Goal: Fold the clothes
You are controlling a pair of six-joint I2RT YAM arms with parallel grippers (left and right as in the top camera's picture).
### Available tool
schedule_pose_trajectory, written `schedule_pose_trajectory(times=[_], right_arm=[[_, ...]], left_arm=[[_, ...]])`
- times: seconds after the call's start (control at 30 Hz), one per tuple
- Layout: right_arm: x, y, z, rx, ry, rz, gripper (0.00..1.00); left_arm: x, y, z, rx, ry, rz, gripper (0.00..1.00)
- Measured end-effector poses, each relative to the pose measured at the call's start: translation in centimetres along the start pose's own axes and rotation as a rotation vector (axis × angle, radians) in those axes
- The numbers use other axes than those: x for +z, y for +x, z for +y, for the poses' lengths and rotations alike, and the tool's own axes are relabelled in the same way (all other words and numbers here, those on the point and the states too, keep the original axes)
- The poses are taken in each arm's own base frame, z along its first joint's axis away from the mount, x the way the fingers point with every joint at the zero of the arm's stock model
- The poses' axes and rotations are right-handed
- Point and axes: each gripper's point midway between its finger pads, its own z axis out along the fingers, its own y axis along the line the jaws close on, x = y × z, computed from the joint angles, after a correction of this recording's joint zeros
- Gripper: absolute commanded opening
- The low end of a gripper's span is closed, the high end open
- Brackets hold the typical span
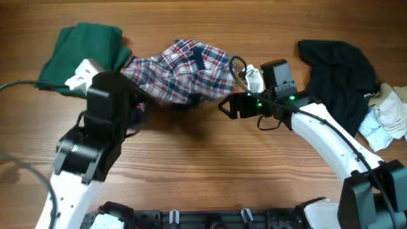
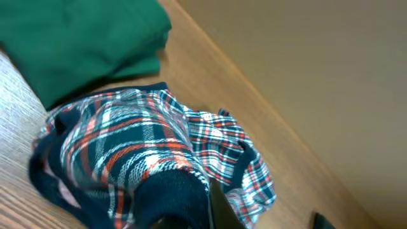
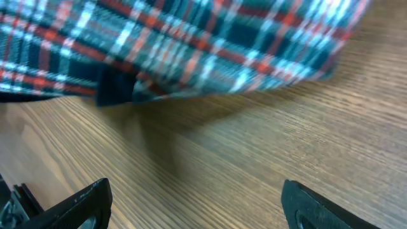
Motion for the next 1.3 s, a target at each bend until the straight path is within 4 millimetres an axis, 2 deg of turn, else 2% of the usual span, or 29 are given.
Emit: schedule_pose_trajectory(times=[0.17, 0.27, 0.43, 0.53, 0.63, 0.73, 0.8, 0.93, 1.1, 1.2, 1.3], right_arm=[[0.0, -1.2, 0.5, -0.070, -0.013, -0.047, 0.86], [0.4, -1.5, 1.6, -0.084, -0.032, -0.063, 0.86], [0.6, -1.8, 2.3, 0.015, -0.047, -0.074, 0.86], [1.1, -1.1, 3.9, 0.032, -0.084, -0.045, 0.85], [1.6, -0.1, 6.3, 0.012, -0.151, -0.007, 0.85], [1.6, 0.7, 8.1, -0.010, -0.224, 0.029, 0.86], [1.5, 1.3, 9.3, -0.032, -0.277, 0.053, 0.86], [1.7, 3.1, 12.3, -0.103, -0.361, 0.109, 0.86], [2.6, 4.4, 15.3, -0.205, -0.382, 0.109, 0.86], [3.1, 3.8, 16.3, -0.282, -0.360, 0.050, 0.86], [3.2, 2.2, 16.6, -0.340, -0.346, -0.032, 0.86]], left_arm=[[-2.9, -1.5, -1.0, -0.011, 0.082, -0.039, 0.04], [-5.3, -3.2, -2.8, -0.034, 0.168, -0.067, 0.04], [-9.0, -6.2, -5.7, -0.074, 0.296, -0.126, 0.04], [-11.3, -9.0, -8.6, -0.122, 0.430, -0.216, 0.04], [-15.0, -12.8, -12.1, -0.192, 0.627, -0.357, 0.04], [-18.7, -15.6, -14.1, -0.248, 0.783, -0.468, 0.04], [-19.3, -16.1, -14.3, -0.258, 0.809, -0.487, 0.04], [-19.3, -16.5, -14.3, -0.271, 0.806, -0.508, 0.04], [-20.3, -18.0, -14.6, -0.318, 0.844, -0.580, 0.04], [-20.4, -18.1, -14.6, -0.323, 0.844, -0.587, 0.04], [-21.0, -18.4, -14.7, -0.323, 0.855, -0.588, 0.04]])
